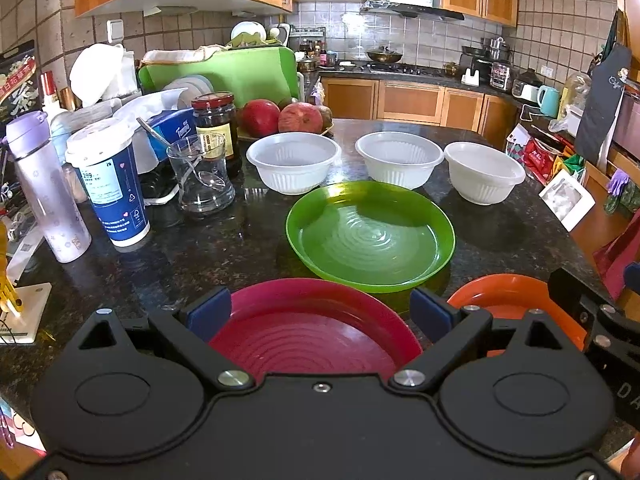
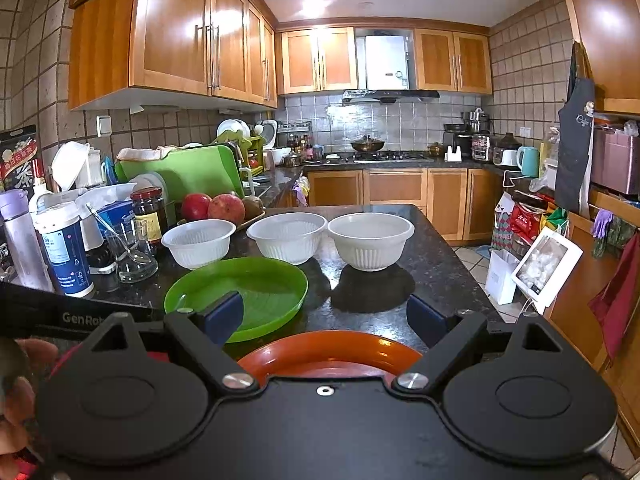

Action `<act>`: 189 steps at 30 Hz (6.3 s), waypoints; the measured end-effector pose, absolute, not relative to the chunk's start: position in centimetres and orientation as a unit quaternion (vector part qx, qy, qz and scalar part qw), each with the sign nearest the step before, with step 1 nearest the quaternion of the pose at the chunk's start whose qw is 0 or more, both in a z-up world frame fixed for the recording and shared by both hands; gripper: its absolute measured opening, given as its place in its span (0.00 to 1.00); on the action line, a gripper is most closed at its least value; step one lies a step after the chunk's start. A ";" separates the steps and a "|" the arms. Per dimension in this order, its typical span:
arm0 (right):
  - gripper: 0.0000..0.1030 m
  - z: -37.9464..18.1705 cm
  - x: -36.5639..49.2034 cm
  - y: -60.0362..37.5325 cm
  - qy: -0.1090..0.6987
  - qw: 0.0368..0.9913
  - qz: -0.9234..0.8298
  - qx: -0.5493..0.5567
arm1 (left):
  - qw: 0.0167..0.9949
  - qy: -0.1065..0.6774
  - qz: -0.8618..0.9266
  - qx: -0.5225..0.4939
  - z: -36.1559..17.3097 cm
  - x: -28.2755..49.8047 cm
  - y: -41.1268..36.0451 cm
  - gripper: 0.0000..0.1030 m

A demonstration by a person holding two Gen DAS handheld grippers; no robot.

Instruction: Organize plates and bowls

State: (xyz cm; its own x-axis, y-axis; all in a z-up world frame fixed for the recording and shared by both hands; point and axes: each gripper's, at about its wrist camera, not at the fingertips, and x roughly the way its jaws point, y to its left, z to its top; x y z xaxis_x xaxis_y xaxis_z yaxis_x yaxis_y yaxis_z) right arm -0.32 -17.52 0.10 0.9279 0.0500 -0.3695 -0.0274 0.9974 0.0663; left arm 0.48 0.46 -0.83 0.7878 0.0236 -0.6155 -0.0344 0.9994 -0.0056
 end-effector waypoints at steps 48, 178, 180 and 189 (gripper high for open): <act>0.90 1.6 -2.3 -19.5 0.096 0.993 0.069 0.017 | 0.921 0.380 0.090 -0.010 -0.3 -2.9 2.2 0.92; 0.45 -0.2 1.7 -20.4 0.249 0.967 -0.025 0.040 | 0.916 0.373 -0.144 0.031 -1.0 2.1 3.1 0.67; 0.45 -0.7 1.6 -22.0 0.255 0.966 -0.030 0.037 | 0.909 0.386 -0.154 0.032 -1.5 2.3 1.4 0.67; 0.46 -3.6 2.3 -26.1 0.300 0.953 -0.004 0.045 | 0.892 0.432 -0.132 0.027 -3.3 2.3 -2.5 0.62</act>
